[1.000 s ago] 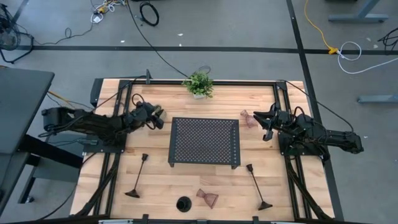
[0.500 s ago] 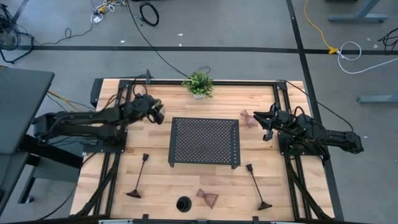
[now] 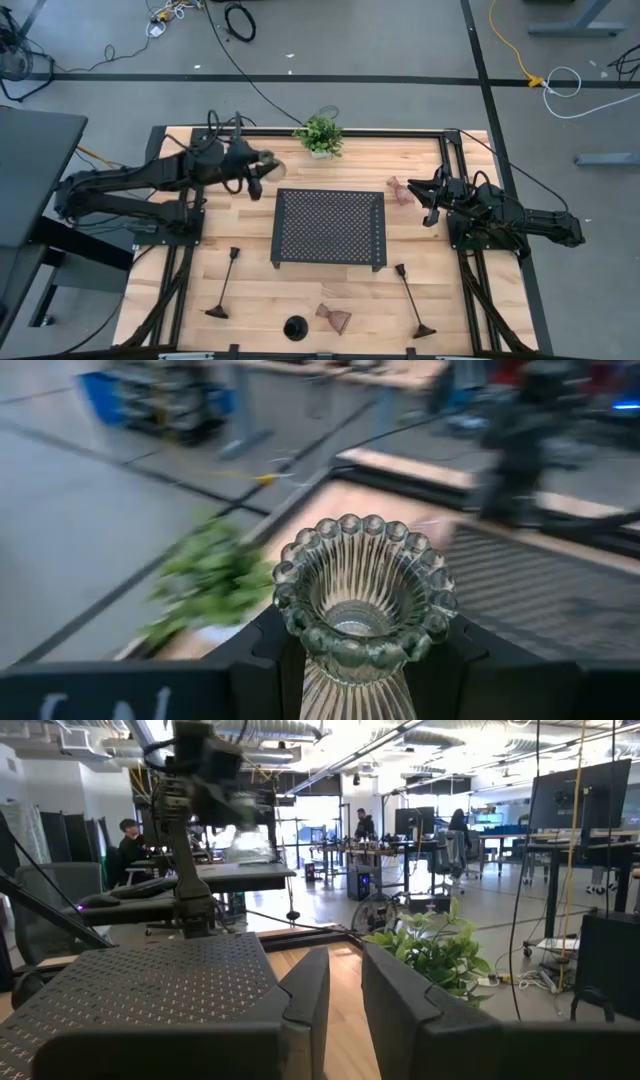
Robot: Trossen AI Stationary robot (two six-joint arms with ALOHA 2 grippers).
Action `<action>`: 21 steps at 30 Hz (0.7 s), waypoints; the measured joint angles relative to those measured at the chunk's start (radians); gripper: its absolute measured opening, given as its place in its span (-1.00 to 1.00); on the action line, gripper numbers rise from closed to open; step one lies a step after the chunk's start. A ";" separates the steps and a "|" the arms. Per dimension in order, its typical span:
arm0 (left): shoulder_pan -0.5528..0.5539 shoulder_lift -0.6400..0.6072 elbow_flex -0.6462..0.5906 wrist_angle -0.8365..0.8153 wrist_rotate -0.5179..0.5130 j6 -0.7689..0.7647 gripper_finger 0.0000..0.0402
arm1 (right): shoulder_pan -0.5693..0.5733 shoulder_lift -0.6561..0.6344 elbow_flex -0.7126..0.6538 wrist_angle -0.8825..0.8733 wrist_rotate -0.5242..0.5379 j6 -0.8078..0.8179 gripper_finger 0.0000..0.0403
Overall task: Pick & Place candle stick holders
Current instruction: Put the transparent glass candle holder on the shelf
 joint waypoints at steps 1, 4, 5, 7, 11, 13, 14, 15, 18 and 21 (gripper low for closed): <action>-0.018 0.000 0.007 0.001 0.005 0.000 -0.36 | 0.000 0.000 0.000 0.000 0.000 0.000 -0.69; -0.071 0.000 0.011 0.010 0.011 0.000 -0.36 | 0.000 0.000 0.000 0.000 0.000 0.000 -0.69; -0.087 0.000 0.011 0.011 0.010 -0.003 -0.36 | 0.000 0.000 0.000 0.000 0.000 0.000 -0.69; -0.121 0.007 0.011 0.024 0.009 -0.008 -0.36 | 0.000 0.000 0.000 0.001 0.000 0.001 -0.69; -0.183 0.057 0.010 0.068 0.009 -0.006 -0.36 | 0.000 0.000 0.000 0.002 0.000 0.027 -0.69; -0.206 0.090 0.012 0.107 0.009 0.007 -0.36 | 0.000 0.000 0.000 0.003 -0.002 0.028 -0.69; -0.211 0.104 0.012 0.103 0.004 0.015 -0.36 | 0.000 0.000 0.000 0.003 -0.002 0.028 -0.69; -0.211 0.119 0.012 0.099 0.004 0.019 -0.36 | 0.000 0.000 0.000 0.003 -0.002 0.028 -0.69; -0.210 0.155 0.011 0.100 0.006 0.018 -0.36 | 0.000 0.000 0.000 0.005 -0.002 0.030 -0.69; -0.209 0.182 0.011 0.104 0.006 0.018 -0.36 | 0.000 0.000 0.000 0.007 -0.002 0.030 -0.69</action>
